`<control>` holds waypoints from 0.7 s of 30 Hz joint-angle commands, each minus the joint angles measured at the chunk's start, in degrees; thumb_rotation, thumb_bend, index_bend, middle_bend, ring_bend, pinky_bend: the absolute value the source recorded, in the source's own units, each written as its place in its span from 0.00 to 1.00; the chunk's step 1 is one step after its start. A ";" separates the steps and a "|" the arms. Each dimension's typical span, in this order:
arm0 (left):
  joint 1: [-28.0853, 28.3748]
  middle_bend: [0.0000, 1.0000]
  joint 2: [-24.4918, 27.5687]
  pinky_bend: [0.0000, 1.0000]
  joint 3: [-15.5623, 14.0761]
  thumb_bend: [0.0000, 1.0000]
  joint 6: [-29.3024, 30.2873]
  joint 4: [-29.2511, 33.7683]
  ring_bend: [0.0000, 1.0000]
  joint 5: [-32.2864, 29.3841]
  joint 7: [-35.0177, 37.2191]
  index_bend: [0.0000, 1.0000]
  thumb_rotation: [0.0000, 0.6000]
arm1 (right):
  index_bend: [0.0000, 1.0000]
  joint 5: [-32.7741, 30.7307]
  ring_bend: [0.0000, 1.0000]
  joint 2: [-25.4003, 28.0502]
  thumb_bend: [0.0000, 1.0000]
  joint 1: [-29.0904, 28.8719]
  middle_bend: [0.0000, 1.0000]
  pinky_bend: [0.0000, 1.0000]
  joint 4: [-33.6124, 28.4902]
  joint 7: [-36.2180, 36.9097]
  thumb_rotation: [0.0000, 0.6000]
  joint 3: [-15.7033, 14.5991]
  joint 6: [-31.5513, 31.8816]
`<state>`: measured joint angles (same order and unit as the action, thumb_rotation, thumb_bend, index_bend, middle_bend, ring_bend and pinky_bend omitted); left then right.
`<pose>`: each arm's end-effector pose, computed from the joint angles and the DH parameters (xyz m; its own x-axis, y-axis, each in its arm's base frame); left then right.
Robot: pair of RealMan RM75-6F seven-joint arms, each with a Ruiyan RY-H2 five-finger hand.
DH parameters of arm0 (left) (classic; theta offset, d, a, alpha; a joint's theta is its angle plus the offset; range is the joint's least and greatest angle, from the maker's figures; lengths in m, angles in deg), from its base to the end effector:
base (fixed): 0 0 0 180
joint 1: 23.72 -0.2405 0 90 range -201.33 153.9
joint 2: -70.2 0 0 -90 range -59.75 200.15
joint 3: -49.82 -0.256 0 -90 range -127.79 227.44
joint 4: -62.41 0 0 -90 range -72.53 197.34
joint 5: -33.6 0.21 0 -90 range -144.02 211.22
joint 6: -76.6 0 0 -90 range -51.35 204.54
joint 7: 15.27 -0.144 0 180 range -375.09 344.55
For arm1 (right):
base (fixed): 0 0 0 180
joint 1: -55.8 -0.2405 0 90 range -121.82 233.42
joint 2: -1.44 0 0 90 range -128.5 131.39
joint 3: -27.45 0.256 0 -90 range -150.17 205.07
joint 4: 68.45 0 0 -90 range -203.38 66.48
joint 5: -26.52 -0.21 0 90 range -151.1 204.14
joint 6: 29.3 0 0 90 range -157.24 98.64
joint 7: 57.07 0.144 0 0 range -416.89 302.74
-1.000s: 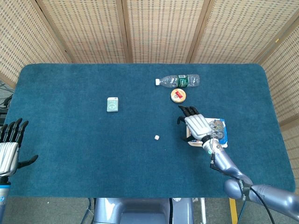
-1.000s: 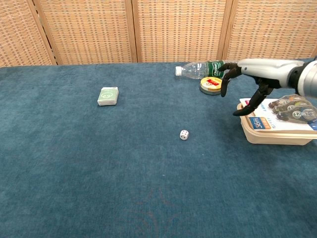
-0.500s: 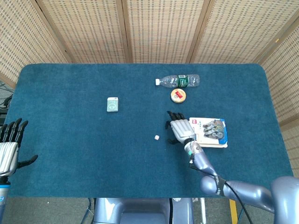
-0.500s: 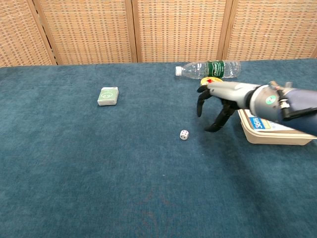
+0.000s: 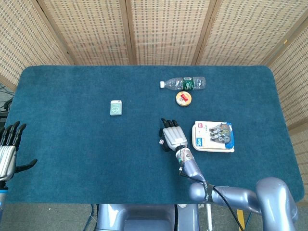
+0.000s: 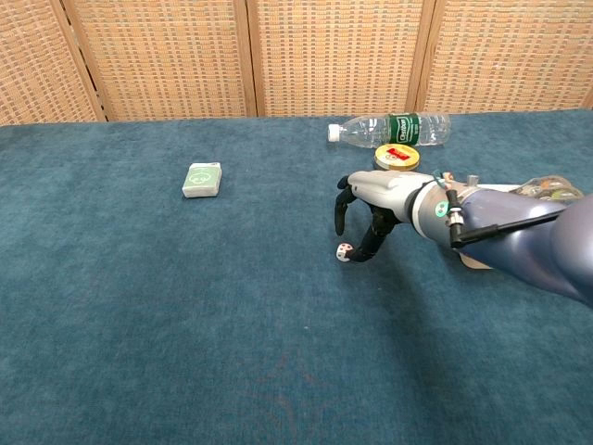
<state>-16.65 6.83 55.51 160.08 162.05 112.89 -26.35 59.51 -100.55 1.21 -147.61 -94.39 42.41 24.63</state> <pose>-0.2913 0.1998 0.1600 0.4522 -0.0093 0.8918 0.8908 0.0535 -0.4512 -0.0943 -0.3592 -0.0844 0.4010 -0.4224 0.8129 -0.9152 -0.2234 0.3354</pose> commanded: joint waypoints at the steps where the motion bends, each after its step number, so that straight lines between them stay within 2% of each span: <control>1: 0.02 0.00 0.20 0.00 0.06 0.00 -0.05 0.05 0.00 -0.09 0.35 0.00 1.00 | 0.40 -0.34 0.00 -0.93 0.36 -0.53 0.00 0.00 1.22 -0.61 1.00 -0.41 0.24; 16: 0.36 0.00 0.94 0.00 0.14 0.00 -0.87 0.07 0.00 -0.71 1.69 0.00 1.00 | 0.45 -1.36 0.00 -3.22 0.36 -1.25 0.00 0.00 4.92 -1.17 1.00 -0.77 -0.13; 21: 0.48 0.00 1.00 0.00 0.11 0.00 -1.02 0.05 0.00 -0.73 1.79 0.00 1.00 | 0.48 -1.06 0.00 -3.65 0.41 -1.40 0.00 0.00 5.14 -0.48 1.00 -0.52 -0.87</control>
<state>-16.17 7.83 55.62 159.06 162.10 112.16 -24.56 58.27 -104.11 -0.13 -142.50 -95.00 41.82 23.86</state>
